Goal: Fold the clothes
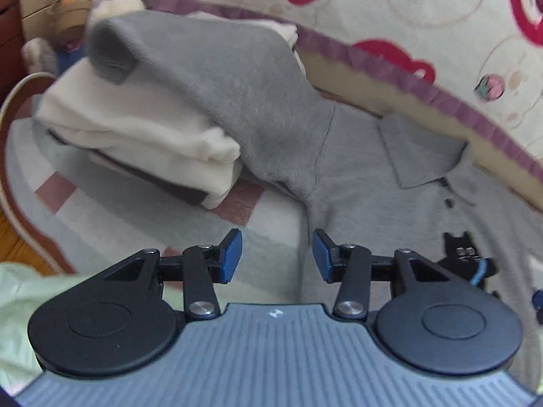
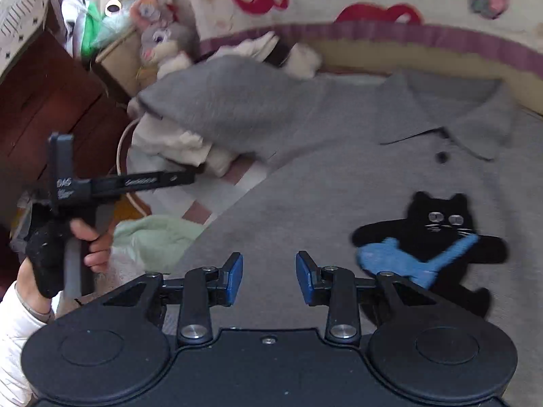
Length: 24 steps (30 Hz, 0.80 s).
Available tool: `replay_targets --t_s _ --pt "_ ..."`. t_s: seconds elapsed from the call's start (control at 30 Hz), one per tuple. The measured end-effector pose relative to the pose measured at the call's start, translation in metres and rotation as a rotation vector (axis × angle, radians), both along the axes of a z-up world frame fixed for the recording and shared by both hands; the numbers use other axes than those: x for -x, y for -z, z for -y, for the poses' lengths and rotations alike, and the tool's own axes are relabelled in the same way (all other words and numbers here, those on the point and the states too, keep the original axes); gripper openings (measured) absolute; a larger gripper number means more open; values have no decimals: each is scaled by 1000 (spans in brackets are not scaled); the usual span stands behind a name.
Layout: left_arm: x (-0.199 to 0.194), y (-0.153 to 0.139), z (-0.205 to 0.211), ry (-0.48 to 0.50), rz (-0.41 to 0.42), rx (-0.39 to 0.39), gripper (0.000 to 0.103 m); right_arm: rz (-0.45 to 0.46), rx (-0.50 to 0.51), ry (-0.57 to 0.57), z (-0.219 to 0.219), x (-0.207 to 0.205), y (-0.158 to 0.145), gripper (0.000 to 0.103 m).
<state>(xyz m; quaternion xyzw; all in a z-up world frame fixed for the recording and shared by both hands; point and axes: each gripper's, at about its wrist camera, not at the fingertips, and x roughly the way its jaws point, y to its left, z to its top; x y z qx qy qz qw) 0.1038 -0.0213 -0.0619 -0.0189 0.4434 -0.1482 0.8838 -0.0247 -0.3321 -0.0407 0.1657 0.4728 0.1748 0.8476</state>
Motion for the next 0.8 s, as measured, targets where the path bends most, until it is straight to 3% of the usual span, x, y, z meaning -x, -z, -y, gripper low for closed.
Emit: replay_targets --t_s 0.17,0.23,0.27,0.37,0.43,0.47,0.5,0.53,0.67,0.7,0.77,0.8 --pt "-60 51 38 56 -55 -56 46 -227 -37 -232 -87 -55 56 41" --pt "-76 67 51 103 -85 -80 47 -270 -58 -298 -111 -57 68 43" --pt "-83 73 54 109 -101 -69 47 -285 -58 -328 -123 -57 73 49" --pt "-99 89 57 105 -143 -5 51 -264 73 -371 -147 -48 83 57" --pt "-101 90 60 112 -98 -17 52 -240 188 -384 -159 -41 90 59" --pt "-102 89 64 129 -69 -39 49 -226 215 -392 -162 -36 94 52" --pt "-99 87 67 158 -38 -57 22 -203 209 -409 -163 -31 97 39" --pt "-95 85 70 190 -5 -69 10 -182 186 -425 -163 -28 99 11" --pt "-73 48 73 206 245 -156 10 -158 43 -469 -155 -29 104 4" --pt "-73 40 70 194 241 -123 10 -177 28 -485 -160 -26 107 3" --pt "-81 47 65 155 116 -48 12 -215 -1 -517 -170 -21 114 3" --pt "-87 59 67 145 48 -66 17 -235 -16 -532 -175 -19 117 3"
